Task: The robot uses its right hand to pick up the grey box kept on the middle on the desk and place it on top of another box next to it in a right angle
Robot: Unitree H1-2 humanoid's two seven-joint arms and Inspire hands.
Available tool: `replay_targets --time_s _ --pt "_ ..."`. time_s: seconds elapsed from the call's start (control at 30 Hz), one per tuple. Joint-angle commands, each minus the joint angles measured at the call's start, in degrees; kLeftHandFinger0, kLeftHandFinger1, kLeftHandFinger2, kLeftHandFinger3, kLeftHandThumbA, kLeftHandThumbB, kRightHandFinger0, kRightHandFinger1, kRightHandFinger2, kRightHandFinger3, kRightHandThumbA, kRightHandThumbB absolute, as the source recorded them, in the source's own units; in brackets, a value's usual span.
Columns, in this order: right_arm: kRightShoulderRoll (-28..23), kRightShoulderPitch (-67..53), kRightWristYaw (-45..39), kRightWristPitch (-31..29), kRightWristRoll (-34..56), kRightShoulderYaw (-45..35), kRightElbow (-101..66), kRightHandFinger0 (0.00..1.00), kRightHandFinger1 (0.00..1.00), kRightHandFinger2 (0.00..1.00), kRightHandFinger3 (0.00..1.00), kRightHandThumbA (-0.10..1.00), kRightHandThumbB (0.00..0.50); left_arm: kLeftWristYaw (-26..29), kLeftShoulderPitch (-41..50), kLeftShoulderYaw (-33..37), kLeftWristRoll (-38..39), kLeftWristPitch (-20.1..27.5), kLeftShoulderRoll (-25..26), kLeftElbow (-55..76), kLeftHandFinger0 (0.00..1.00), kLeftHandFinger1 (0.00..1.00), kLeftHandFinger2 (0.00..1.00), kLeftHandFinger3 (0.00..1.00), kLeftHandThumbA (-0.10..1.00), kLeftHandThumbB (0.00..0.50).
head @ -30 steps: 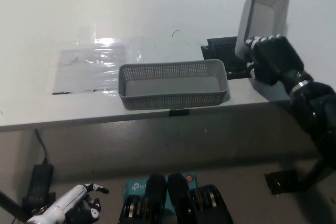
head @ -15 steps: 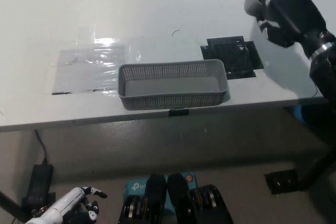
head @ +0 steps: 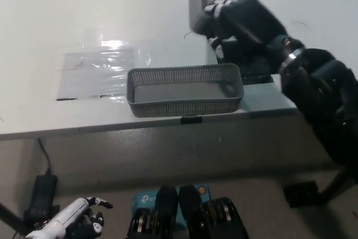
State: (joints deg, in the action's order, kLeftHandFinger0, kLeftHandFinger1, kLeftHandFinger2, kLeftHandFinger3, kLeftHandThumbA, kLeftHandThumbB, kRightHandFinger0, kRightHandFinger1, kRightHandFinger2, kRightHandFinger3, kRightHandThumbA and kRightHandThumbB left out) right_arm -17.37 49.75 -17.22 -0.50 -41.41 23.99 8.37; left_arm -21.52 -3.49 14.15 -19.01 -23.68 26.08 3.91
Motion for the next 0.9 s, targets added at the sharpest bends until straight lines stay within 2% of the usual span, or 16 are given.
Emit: replay_targets --time_s 0.0,0.03,0.07,0.2,0.23,0.27,0.37,0.43,0.47,0.57,0.63,0.67,0.7,0.73,0.8,0.87 --pt "0.3 1.6 -6.6 3.3 2.1 0.3 -1.9 0.0 0.0 0.22 0.27 -0.1 0.298 -0.5 -1.1 -0.2 -0.6 -0.1 1.7 0.8 0.16 0.17 0.33 0.77 0.13 0.17" --pt "0.3 1.4 -6.7 2.5 2.4 0.4 -1.7 0.0 0.0 0.12 0.09 -0.1 0.31 -0.5 -1.2 -0.4 -0.3 0.4 1.7 0.5 0.16 0.17 0.32 0.77 0.13 0.176" --pt "0.3 1.0 -6.7 1.2 3.0 0.7 -1.3 0.0 0.0 0.08 0.01 -0.1 0.328 -0.5 -1.2 -0.7 0.2 0.1 1.6 0.6 0.13 0.14 0.3 0.76 0.12 0.182" --pt "0.3 0.1 -8.4 1.8 3.3 1.1 -1.3 0.0 0.0 0.21 0.05 -0.1 0.33 -1.0 -1.5 -1.1 0.8 -0.2 1.6 0.8 0.12 0.14 0.3 0.74 0.1 0.184" --pt "0.3 0.1 -8.4 1.7 3.3 1.1 -1.4 0.0 0.0 0.19 0.02 -0.1 0.328 -1.0 -1.6 -1.1 0.8 -0.2 1.6 0.8 0.12 0.14 0.3 0.74 0.1 0.184" --pt "-0.1 -0.5 -9.4 2.0 2.9 1.6 -2.2 0.0 0.0 0.18 0.1 -0.1 0.315 -0.7 -1.5 -1.0 0.6 0.5 1.7 0.8 0.13 0.15 0.31 0.72 0.09 0.182" --pt "-0.9 -1.4 -11.8 2.1 3.5 2.2 -2.8 0.0 0.0 0.01 0.0 -0.1 0.274 -0.9 -1.6 -0.9 0.6 0.4 1.7 0.7 0.12 0.15 0.32 0.71 0.07 0.177" --pt "-1.6 -2.0 -13.6 2.8 3.3 2.5 -3.8 0.0 0.06 0.17 0.29 -0.1 0.29 -0.9 -1.6 -0.9 0.6 0.0 1.7 0.6 0.13 0.15 0.31 0.7 0.07 0.179" --pt "-1.8 -1.8 -14.4 3.5 3.2 2.5 -4.1 0.0 0.01 0.15 0.41 -0.1 0.259 -0.9 -1.8 -0.9 0.5 0.0 1.7 0.5 0.12 0.15 0.3 0.69 0.07 0.179" --pt "-2.7 -1.9 -17.6 5.7 2.6 2.7 -6.3 0.0 0.0 0.08 0.54 -0.1 0.249 -0.8 -2.1 -1.0 0.6 0.4 1.8 0.3 0.12 0.14 0.29 0.68 0.05 0.18" --pt "-3.6 -2.3 -20.5 5.8 3.8 3.3 -8.6 0.0 0.0 0.07 0.4 -0.1 0.235 -1.0 -2.2 -1.1 0.8 -0.5 1.6 0.4 0.13 0.16 0.31 0.67 0.01 0.176" --pt "-3.7 -2.4 -22.0 7.2 3.3 3.6 -9.9 0.0 0.0 0.0 0.31 -0.1 0.238 -1.0 -2.1 -1.4 1.2 -0.9 1.4 0.6 0.13 0.15 0.3 0.67 0.0 0.18" --pt "-3.8 -1.6 -22.0 6.5 3.2 3.8 -9.0 0.0 0.0 0.01 0.28 -0.1 0.231 -1.4 -3.2 -1.5 1.3 -1.2 1.6 0.4 0.14 0.16 0.31 0.68 0.01 0.177" --pt "-3.6 -1.8 -22.0 6.6 3.3 3.9 -9.3 0.0 0.0 0.0 0.08 -0.1 0.234 -1.4 -3.1 -1.5 1.2 -1.3 1.6 0.6 0.15 0.17 0.32 0.7 0.0 0.172" --pt "-3.2 -2.3 -22.5 7.3 2.9 4.1 -10.1 0.0 0.0 0.02 0.01 -0.1 0.269 -1.2 -3.1 -1.2 0.6 0.0 1.9 0.6 0.16 0.18 0.34 0.71 0.0 0.169" --pt "-3.1 -2.5 -22.6 7.2 2.9 4.2 -10.1 0.0 0.0 0.15 0.0 -0.1 0.279 -1.2 -3.2 -1.0 0.5 -0.1 1.9 0.3 0.2 0.22 0.39 0.73 0.02 0.17"
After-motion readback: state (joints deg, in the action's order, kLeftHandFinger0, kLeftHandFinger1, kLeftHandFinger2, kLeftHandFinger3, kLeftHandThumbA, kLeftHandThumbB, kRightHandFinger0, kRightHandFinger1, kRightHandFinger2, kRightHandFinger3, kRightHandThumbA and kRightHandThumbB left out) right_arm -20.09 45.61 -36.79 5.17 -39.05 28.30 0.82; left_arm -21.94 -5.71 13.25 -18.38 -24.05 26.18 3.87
